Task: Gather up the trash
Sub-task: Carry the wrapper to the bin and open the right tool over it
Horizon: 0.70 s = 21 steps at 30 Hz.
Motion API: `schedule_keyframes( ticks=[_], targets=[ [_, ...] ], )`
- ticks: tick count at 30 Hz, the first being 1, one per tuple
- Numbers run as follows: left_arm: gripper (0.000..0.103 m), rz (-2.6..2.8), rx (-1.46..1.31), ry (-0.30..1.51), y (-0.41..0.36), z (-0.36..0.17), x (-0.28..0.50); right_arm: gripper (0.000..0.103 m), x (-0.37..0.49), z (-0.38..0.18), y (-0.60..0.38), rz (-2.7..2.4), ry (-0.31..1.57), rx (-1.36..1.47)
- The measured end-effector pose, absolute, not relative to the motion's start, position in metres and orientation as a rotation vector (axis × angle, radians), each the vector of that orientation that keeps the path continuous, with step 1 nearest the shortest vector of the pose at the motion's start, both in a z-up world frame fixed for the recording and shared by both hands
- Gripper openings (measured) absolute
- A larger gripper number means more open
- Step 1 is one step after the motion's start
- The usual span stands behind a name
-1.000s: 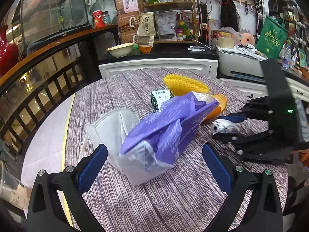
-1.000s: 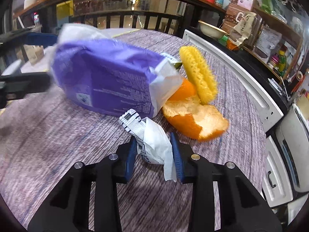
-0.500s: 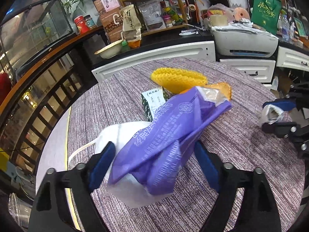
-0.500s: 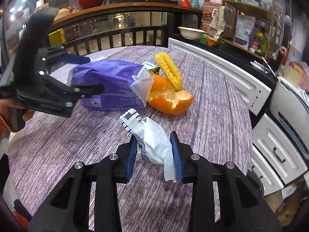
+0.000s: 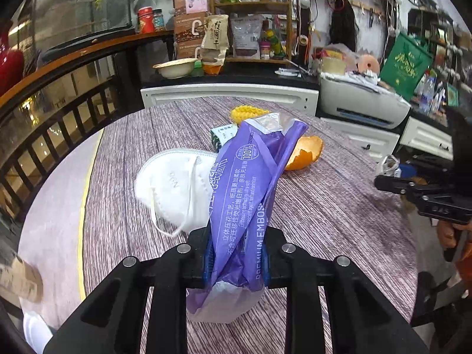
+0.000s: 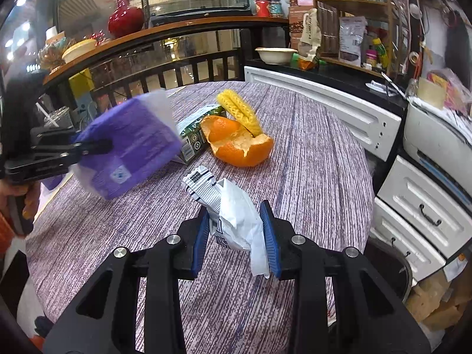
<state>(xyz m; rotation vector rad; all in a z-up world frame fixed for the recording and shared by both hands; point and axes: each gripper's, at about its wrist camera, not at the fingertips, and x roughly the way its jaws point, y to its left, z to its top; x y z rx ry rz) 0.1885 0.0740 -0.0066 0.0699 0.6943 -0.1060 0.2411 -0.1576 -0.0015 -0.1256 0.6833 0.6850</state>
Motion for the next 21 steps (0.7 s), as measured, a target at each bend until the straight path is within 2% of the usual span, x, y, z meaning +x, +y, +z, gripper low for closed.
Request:
schedule_keyframes(
  ticks=[12, 21],
  targets=[
    [0.024, -0.136, -0.039, 0.622, 0.07, 0.001, 0.146, 0.035, 0.224, -0.013, -0.184, 0.631, 0.671, -0.036],
    [0.024, -0.224, -0.078, 0.571, 0.027, 0.002, 0.148, 0.035, 0.214, -0.018, -0.238, 0.519, 0.65, 0.045]
  ],
)
